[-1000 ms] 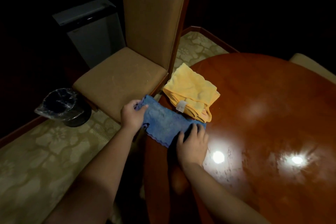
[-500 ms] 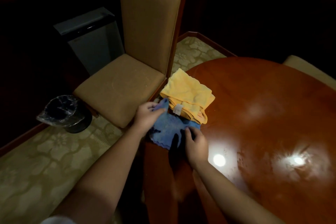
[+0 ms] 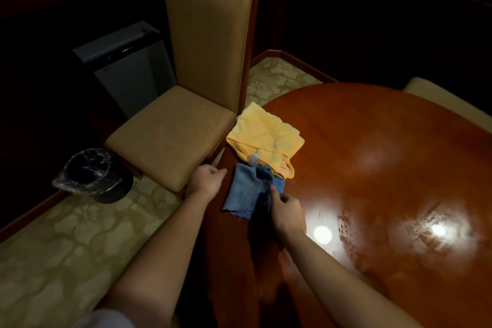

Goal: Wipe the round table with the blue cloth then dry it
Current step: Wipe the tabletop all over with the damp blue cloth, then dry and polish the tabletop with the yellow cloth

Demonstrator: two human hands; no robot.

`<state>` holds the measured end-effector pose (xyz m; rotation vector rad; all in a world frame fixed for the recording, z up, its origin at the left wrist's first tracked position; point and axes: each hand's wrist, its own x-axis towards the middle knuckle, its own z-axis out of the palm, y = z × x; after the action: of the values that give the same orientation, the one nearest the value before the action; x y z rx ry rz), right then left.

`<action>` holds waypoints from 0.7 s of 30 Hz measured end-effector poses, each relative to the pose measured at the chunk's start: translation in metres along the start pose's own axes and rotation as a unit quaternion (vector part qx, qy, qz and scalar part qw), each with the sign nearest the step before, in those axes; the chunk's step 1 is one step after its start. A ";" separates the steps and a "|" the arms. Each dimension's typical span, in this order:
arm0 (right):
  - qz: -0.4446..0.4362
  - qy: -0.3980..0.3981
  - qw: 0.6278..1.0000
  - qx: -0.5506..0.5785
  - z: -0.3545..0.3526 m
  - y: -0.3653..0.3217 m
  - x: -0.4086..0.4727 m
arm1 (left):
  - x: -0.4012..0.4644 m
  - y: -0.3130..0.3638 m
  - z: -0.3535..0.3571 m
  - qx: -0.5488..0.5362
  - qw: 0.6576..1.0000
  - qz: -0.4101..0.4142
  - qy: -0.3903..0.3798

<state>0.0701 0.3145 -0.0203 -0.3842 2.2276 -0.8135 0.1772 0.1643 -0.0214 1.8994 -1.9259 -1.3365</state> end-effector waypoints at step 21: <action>-0.272 -0.042 0.886 -0.373 0.022 0.018 0.002 | 0.005 -0.003 0.011 0.082 0.995 0.049 -0.041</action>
<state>0.0840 0.3177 -0.0443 -1.4282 2.2971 -0.1371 0.1712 0.1661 -0.0320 1.8171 -2.2004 -1.2840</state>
